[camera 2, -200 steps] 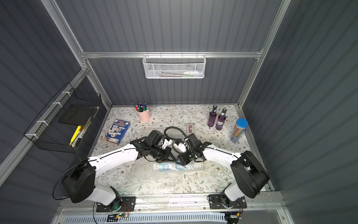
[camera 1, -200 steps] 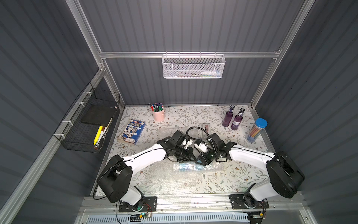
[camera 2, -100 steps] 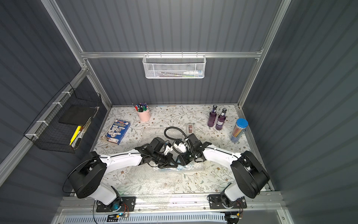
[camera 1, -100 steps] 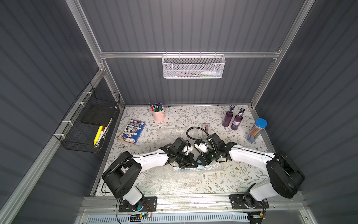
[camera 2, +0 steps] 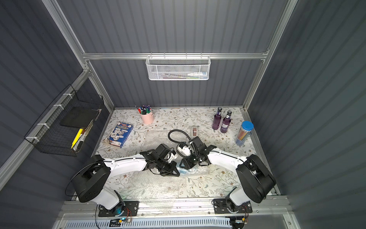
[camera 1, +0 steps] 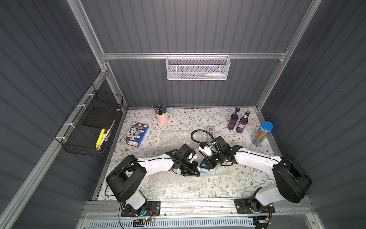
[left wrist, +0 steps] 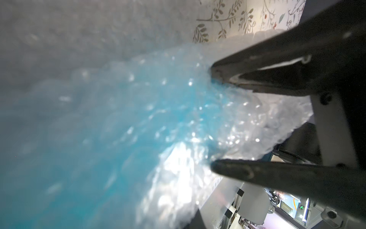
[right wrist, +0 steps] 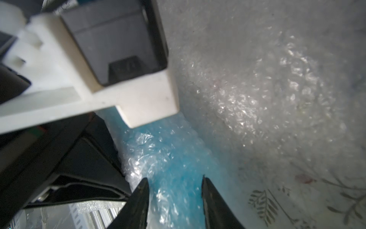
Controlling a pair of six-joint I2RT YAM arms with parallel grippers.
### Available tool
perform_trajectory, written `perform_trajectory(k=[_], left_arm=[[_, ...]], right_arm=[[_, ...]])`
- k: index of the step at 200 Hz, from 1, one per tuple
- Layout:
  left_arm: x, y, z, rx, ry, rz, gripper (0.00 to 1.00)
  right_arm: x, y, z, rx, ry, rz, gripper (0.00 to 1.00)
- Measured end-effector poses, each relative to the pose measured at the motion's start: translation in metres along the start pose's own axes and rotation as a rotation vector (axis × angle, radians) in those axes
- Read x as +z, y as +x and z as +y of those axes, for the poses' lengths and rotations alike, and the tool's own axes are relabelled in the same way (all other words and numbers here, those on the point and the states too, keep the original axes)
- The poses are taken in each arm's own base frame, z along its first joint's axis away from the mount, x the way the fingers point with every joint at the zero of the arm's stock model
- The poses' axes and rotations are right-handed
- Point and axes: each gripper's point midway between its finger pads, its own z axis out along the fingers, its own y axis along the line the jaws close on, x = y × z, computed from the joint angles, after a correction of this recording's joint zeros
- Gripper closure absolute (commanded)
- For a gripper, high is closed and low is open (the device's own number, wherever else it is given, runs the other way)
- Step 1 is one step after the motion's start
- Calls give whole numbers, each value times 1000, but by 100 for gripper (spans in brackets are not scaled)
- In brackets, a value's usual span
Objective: Wrap wine bottles in bubble wrap
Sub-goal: Stick the tape on the bubble wrap.
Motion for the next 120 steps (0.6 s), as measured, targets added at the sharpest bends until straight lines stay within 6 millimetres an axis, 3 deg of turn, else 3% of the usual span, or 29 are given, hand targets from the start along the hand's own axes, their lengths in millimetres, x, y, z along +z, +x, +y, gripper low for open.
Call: perform_trajectory(k=[34, 57, 76, 120], left_arm=[[0, -2, 2, 9, -18, 0, 100], [-1, -2, 2, 9, -26, -3, 100], [-1, -3, 3, 9, -30, -5, 100], [-1, -3, 3, 20, -33, -7, 100]], right_arm=[[-1, 0, 0, 0, 0, 0, 50], [-6, 2, 2, -3, 8, 5, 34], [-14, 2, 1, -15, 27, 8, 31], [-40, -20, 8, -140, 61, -44, 23]])
